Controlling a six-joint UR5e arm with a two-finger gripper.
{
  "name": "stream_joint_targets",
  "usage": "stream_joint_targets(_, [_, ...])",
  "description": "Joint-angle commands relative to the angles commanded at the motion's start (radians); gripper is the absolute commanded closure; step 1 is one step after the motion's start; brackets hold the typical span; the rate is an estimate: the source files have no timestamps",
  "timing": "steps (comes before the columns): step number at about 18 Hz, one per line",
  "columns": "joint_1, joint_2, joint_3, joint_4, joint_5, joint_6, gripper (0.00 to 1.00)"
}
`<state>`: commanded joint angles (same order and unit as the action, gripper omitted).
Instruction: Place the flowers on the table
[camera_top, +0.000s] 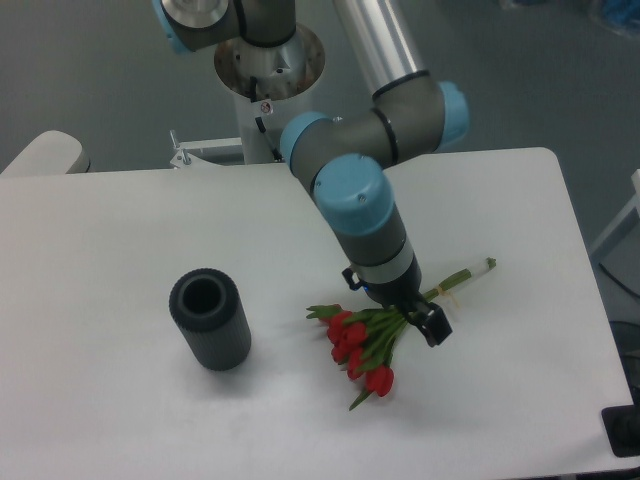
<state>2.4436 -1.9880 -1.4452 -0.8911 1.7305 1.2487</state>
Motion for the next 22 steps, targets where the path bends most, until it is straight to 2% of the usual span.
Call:
stream_joint_targets(4, [0.077, 0.018, 0.086, -0.08, -0.156, 0.014, 0.0])
stream_joint_targets(6, [0.127, 0.02, 0.141, -0.155, -0.232, 0.04, 0.0])
stream_joint_targets(8, [0.164, 0.02, 0.173, -0.222, -0.238, 0.16, 0.0])
stream_joint_targets(10, [0.202, 0.029, 0.175, -0.241, -0.239, 0.265, 0.0])
stream_joint_targets(14, [0.255, 0.032, 0.177, -0.285, -0.236, 0.389, 0.0])
stream_joint_targets(22, [0.322, 0.018, 0.181, -0.278, -0.227, 0.601, 0.0])
